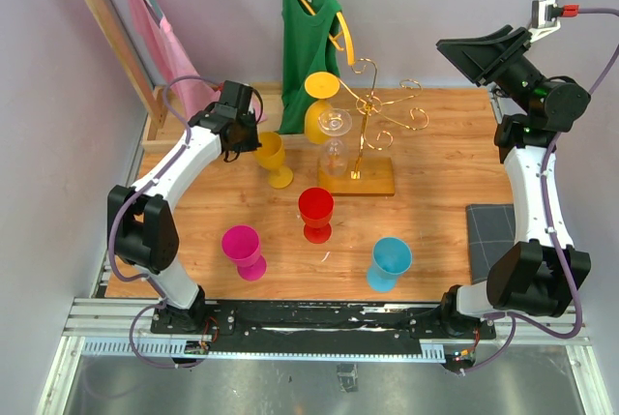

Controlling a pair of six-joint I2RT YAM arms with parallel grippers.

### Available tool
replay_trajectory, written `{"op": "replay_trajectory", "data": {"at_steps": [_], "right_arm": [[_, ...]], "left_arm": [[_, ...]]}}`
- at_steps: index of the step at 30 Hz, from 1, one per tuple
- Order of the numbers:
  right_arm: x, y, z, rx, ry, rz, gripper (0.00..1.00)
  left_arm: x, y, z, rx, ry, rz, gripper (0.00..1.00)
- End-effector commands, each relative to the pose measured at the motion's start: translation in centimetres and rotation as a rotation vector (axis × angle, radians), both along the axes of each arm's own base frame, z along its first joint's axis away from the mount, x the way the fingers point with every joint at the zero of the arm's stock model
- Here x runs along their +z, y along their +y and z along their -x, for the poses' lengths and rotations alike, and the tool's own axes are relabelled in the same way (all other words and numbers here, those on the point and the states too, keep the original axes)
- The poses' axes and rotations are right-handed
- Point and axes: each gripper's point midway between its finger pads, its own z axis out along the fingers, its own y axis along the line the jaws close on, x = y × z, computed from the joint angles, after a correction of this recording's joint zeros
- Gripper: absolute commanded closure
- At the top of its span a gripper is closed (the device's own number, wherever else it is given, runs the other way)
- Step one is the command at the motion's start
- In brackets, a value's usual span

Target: Place the wine glass upside down on the wine glass rack

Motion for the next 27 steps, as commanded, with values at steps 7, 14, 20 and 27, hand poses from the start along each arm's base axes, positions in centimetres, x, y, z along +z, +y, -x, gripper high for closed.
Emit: {"op": "replay_trajectory", "data": {"at_steps": [7, 14, 20, 27], "right_arm": [[0.8, -0.1, 1.0, -0.012, -0.056, 0.012, 0.26], [0.8, -0.1, 0.9, -0.010, -0.053, 0.011, 0.26], [0.8, 0.2, 0.8, 0.000, -0.049, 0.009, 0.26], [0.9, 0.8, 0.9, 0.012, -0.049, 0.019, 0.26]], "left_arm": [[3.9, 0.6, 0.0, 0.033, -0.087, 0.000, 1.00], [11.4, 1.7, 0.8, 0.108, -0.271, 0.051, 1.00], [19.6, 2.5, 1.9, 0.154, -0.467, 0.098, 1.00], [29.4, 4.1, 4.0, 0.205, -0.715, 0.151, 1.00]]}}
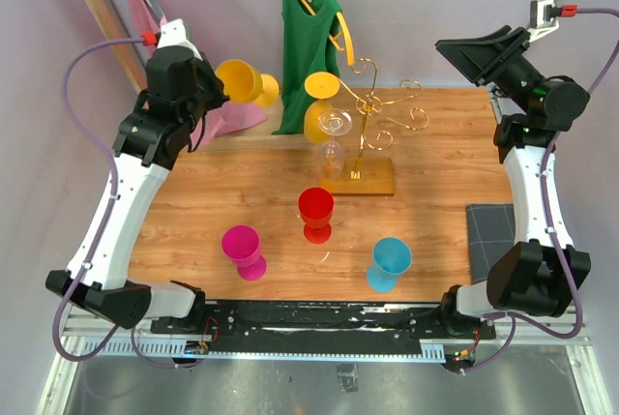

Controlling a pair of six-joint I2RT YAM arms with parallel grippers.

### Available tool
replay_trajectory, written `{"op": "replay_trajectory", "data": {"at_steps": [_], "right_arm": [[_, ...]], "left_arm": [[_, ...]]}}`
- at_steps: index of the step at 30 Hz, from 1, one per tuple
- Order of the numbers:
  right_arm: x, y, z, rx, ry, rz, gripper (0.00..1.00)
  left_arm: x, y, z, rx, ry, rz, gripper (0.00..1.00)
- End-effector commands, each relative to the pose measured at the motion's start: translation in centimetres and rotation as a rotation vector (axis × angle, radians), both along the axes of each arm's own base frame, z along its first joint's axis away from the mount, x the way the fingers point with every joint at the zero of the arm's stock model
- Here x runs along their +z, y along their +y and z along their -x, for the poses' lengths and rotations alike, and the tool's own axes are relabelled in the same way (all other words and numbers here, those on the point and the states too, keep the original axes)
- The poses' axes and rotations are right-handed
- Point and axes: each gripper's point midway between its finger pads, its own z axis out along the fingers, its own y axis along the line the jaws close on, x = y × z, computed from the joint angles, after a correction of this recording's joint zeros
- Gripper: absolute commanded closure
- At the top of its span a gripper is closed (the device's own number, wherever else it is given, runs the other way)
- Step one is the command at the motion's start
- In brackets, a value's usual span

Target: Place the wine glass upside down on the wine glass rack

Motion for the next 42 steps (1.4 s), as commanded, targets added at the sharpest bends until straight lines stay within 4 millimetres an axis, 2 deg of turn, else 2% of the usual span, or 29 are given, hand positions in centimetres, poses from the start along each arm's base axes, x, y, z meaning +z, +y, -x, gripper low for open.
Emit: {"op": "replay_trajectory", "data": {"at_steps": [1, 7, 9, 12, 20, 28, 36, 39, 42], "right_arm": [[1.0, 0.8, 0.9, 0.010, -0.055, 0.025, 0.26], [1.1, 1.7, 1.1, 0.021, -0.060, 0.053, 0.26], [1.0, 1.9, 1.2, 0.020, -0.060, 0.064, 0.26], [0.8, 2.1, 1.3, 0.020, -0.065, 0.074, 0.26], [0.5, 2.4, 1.6, 0.019, -0.069, 0.096, 0.25], [0.8, 3.2, 2.6, 0.049, -0.107, 0.115, 0.24], [1.5, 6.6, 5.2, 0.209, -0.173, 0.129, 0.24], [2.7, 7.3, 6.9, 0.297, -0.200, 0.085, 0.24], [4.2, 7.2, 8.2, 0.366, -0.240, 0.014, 0.26]], "left_arm": [[7.4, 1.3, 1.3, 0.052, -0.211, 0.058, 1.00], [15.1, -1.9, 5.3, -0.184, -0.544, 0.274, 1.00], [16.9, -3.3, 6.6, -0.280, -0.615, 0.341, 1.00], [18.4, -5.9, 7.5, -0.427, -0.637, 0.422, 1.00], [18.8, -11.1, 8.4, -0.746, -0.630, 0.620, 1.00], [18.8, -14.4, 9.9, -1.136, -0.549, 0.796, 1.00], [18.7, -14.3, 12.3, -1.429, -0.536, 1.005, 1.00], [18.9, -14.1, 12.9, -1.483, -0.544, 1.032, 1.00], [19.3, -13.7, 13.8, -1.529, -0.560, 1.060, 1.00]]}}
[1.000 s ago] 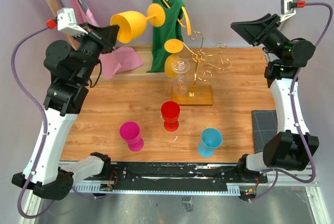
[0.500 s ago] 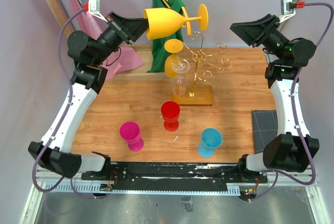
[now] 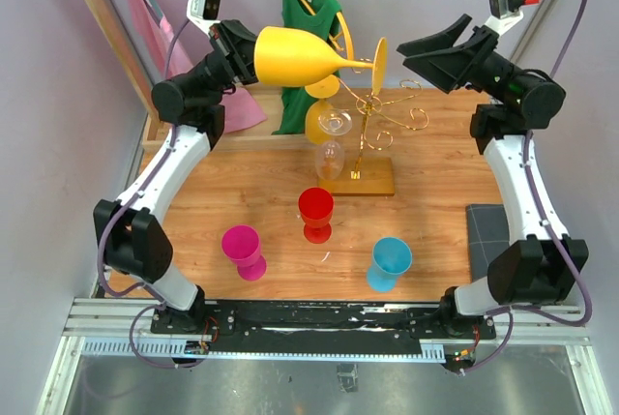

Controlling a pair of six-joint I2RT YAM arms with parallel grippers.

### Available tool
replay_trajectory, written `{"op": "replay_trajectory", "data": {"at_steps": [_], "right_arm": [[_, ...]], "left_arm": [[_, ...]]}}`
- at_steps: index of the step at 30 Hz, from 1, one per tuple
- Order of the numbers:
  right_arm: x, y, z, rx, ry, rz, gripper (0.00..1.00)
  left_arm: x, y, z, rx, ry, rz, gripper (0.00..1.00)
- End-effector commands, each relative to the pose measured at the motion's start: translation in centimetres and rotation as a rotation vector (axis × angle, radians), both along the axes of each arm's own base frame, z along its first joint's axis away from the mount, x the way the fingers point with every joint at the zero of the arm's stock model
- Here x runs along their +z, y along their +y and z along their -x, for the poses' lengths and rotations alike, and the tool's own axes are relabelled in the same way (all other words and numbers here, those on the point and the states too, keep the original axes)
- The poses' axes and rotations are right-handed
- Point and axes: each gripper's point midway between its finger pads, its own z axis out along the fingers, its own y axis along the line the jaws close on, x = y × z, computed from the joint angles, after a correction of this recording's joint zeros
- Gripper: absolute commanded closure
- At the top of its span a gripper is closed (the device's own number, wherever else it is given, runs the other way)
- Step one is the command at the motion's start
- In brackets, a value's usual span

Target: Place the wine glass upside down on the wine glass rack

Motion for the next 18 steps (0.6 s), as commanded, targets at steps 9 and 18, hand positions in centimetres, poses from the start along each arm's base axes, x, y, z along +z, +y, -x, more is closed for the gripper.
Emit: {"op": "replay_trajectory", "data": {"at_steps": [9, 18], "right_arm": [[5.8, 1.9, 7.6, 0.322, -0.171, -0.125, 0.26], [8.4, 4.9, 11.9, 0.522, -0.198, -0.207, 0.26]], "left_arm": [[3.6, 3.6, 7.6, -0.289, -0.179, 0.205, 1.00], [4.3, 4.8, 9.0, -0.371, -0.182, 0.259, 1.00]]}}
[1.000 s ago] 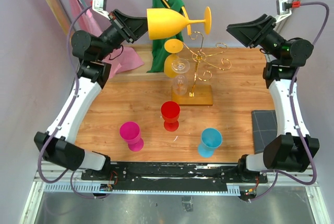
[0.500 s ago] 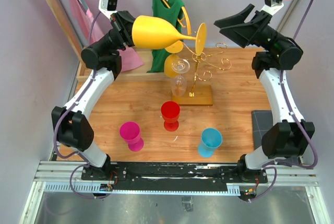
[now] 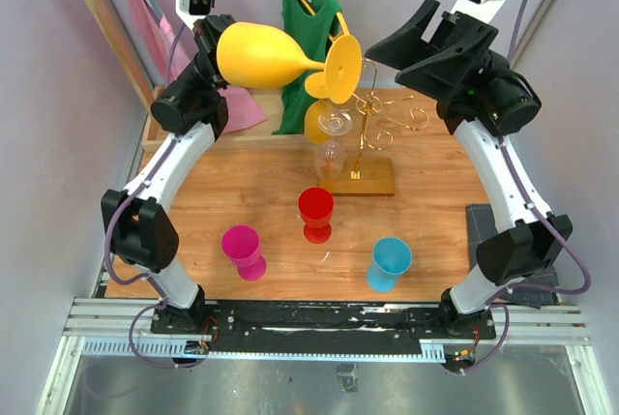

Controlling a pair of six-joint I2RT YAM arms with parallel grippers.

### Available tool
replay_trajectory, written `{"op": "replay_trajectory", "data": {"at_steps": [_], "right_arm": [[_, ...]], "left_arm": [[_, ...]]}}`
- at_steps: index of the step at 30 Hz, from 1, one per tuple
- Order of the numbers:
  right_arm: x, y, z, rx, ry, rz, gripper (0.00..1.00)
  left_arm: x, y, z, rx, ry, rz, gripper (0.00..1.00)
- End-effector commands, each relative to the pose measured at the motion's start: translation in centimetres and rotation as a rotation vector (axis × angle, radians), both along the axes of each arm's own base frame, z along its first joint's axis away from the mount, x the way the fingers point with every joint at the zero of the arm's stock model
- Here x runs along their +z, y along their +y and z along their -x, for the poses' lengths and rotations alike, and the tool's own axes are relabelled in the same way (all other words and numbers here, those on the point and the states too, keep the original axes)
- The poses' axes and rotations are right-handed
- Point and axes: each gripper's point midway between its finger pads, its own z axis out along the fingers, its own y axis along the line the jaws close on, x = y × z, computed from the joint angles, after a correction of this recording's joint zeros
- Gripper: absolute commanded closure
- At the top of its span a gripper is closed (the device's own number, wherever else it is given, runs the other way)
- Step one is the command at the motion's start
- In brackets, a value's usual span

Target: Place the wine glass upside down on the wine glass rack

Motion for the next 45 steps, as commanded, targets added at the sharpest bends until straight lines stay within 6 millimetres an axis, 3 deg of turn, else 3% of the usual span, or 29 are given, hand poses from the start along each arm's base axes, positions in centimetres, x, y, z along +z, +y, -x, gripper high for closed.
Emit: {"op": "replay_trajectory", "data": {"at_steps": [1, 5, 15, 22, 31, 37, 41, 45], "right_arm": [[1.8, 0.5, 2.9, 0.105, -0.051, -0.078, 0.27], [2.7, 1.1, 4.2, 0.159, -0.060, -0.103, 0.27], [3.5, 3.1, 4.5, 0.197, -0.023, -0.110, 0.33], [4.1, 4.2, 5.0, 0.221, -0.011, -0.110, 0.49], [4.3, 5.5, 5.3, 0.239, 0.004, -0.102, 0.61], [4.4, 5.6, 5.4, 0.237, 0.002, -0.106, 0.87], [4.4, 5.5, 5.7, 0.228, -0.005, -0.109, 0.98], [4.5, 5.3, 5.9, 0.227, -0.014, -0.113, 0.99]], "left_arm": [[0.8, 2.5, 4.4, -0.109, -0.136, 0.107, 1.00], [0.8, 2.7, 4.5, -0.125, -0.132, 0.119, 1.00], [1.2, 3.1, 5.5, -0.129, -0.147, 0.124, 1.00], [1.2, 3.2, 5.7, -0.126, -0.141, 0.130, 1.00], [1.2, 3.2, 5.8, -0.127, -0.138, 0.130, 1.00], [1.0, 3.2, 5.6, -0.125, -0.126, 0.131, 1.00], [0.9, 3.2, 5.5, -0.124, -0.126, 0.131, 1.00], [0.9, 3.1, 5.5, -0.117, -0.133, 0.129, 0.82]]}}
